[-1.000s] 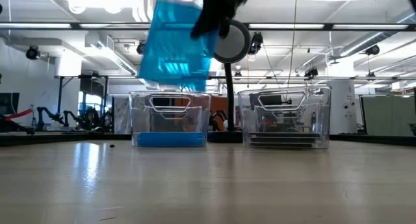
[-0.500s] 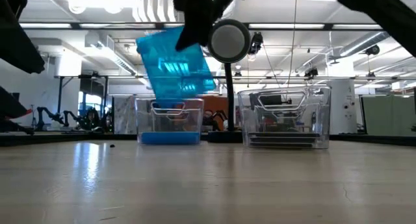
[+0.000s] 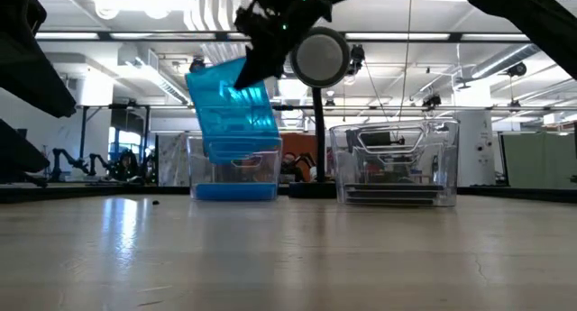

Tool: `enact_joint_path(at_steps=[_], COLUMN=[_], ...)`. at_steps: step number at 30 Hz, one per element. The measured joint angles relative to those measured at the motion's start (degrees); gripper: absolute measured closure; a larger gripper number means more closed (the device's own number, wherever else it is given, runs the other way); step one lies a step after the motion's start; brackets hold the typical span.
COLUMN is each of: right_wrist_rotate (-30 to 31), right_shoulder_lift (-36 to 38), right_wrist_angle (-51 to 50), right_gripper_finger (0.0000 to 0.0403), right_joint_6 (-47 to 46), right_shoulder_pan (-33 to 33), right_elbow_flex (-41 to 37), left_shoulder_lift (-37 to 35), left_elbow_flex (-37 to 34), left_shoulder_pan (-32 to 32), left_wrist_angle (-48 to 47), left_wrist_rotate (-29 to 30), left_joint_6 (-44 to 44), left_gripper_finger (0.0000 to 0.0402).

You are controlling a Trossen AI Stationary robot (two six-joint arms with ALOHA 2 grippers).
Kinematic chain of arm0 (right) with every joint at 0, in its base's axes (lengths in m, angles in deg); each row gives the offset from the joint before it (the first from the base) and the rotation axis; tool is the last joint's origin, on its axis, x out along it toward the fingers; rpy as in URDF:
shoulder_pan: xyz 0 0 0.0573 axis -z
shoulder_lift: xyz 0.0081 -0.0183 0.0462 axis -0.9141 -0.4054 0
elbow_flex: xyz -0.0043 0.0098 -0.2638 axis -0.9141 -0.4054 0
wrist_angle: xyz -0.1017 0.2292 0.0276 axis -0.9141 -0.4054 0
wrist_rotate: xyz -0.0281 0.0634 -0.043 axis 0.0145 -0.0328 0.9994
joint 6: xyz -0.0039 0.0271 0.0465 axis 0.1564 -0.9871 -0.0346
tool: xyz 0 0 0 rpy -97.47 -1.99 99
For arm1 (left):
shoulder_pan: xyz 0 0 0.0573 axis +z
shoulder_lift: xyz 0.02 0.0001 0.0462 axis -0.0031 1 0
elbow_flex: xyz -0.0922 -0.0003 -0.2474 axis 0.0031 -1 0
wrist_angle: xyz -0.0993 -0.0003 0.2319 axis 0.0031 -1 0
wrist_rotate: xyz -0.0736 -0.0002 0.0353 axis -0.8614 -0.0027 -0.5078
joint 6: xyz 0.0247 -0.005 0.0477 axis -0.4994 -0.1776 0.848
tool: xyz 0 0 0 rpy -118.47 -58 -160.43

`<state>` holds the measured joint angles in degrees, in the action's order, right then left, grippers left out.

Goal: Pick & place jewel cases by type
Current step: Put the blue CD case into the left transparent bin

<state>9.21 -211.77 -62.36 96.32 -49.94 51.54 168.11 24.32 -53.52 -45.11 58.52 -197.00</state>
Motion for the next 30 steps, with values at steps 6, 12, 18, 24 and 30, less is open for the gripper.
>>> enact_joint_path(at_steps=[6,12,18,24,30], right_wrist_rotate=[-5.05,-15.67,-21.31,-4.21,-11.07], right_shoulder_lift=[0.24,1.04,1.46,1.83,2.65], right_wrist_angle=[-0.61,-1.74,-2.92,-0.84,-2.49], right_gripper_finger=[0.0394,0.0394,0.0394,0.0388,0.0382], right_joint_6=[-2.31,-10.19,-21.02,-27.63,-38.74], right_shoulder_pan=[-0.95,-2.39,-3.58,-3.74,-2.73], right_elbow_flex=[-5.73,-5.99,-5.99,-6.27,-6.82], left_shoulder_lift=[0.00,0.00,0.00,0.00,0.00], left_elbow_flex=[0.00,-0.01,-0.09,-0.09,-0.04], left_shoulder_pan=[0.00,0.02,0.02,0.02,0.00], left_wrist_angle=[1.00,0.99,0.96,0.98,1.39], left_wrist_rotate=[-0.98,-1.02,-1.07,-1.09,-1.09], left_joint_6=[-0.13,0.46,0.50,0.98,1.01], left_gripper_finger=[0.0188,0.0188,0.0188,0.0188,0.0188])
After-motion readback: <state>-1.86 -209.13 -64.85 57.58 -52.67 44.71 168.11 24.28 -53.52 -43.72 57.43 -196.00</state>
